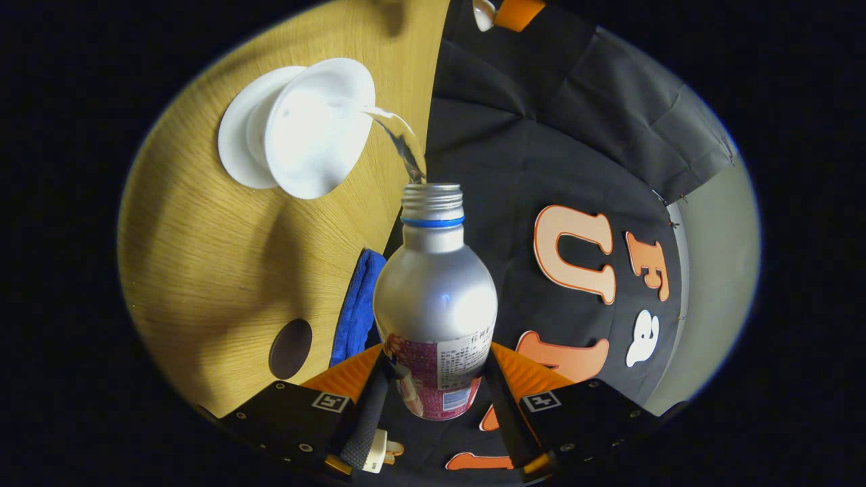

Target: Open the teacup lid with one hand, grasp the water bottle and pour water into the teacup with the other hand; after pouring, place the water bottle on the coaster and then close the teacup lid.

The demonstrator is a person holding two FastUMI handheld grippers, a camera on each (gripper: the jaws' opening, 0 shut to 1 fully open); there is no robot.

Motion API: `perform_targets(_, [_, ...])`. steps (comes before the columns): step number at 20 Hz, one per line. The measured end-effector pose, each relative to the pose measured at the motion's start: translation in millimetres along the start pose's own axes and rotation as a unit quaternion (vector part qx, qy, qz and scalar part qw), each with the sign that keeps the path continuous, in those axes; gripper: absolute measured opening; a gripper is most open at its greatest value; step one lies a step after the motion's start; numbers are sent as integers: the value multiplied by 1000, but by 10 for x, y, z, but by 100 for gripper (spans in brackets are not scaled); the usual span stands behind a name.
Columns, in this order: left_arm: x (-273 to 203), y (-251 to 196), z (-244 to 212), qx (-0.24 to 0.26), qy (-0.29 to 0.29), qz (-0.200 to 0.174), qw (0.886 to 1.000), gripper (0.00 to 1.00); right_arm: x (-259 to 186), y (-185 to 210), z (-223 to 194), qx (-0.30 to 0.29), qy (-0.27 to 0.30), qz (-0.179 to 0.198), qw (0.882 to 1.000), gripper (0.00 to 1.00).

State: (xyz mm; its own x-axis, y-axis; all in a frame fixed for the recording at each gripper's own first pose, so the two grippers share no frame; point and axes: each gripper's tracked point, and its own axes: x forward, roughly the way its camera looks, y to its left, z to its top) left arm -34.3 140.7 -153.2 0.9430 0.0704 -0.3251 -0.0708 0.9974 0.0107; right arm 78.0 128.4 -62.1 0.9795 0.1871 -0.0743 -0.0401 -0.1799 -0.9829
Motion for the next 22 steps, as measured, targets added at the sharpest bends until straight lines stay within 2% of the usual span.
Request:
perform_targets(4, [32, 16, -14, 1, 4, 1, 1000, 33, 24, -52, -13, -17, -3, -9, 1000, 77])
perform_targets(8, [20, 35, -6, 1, 3, 2, 1000, 33, 19, -193, -27, -35, -4, -41, 999, 77])
perform_targets(9, [29, 29, -1, 0, 3, 1, 1000, 33, 6, -196, -14, -37, -4, -48, 998, 74])
perform_targets(10, [28, 26, 15, 0, 2, 0, 1000, 33, -10, -199, 3, -42, -2, -57, 997, 77])
perform_targets(15, [-2, -4, 70, 4, -4, -3, 1000, 33, -107, -245, 6, -59, -1, -81, 995, 77])
perform_targets(19, [-20, -23, 112, 5, -8, -6, 1000, 30, -94, -547, -97, -69, -1, -112, 991, 77])
perform_targets(22, [-43, -27, 133, 4, -9, -6, 1000, 33, -14, -737, -151, -79, -2, -129, 988, 77])
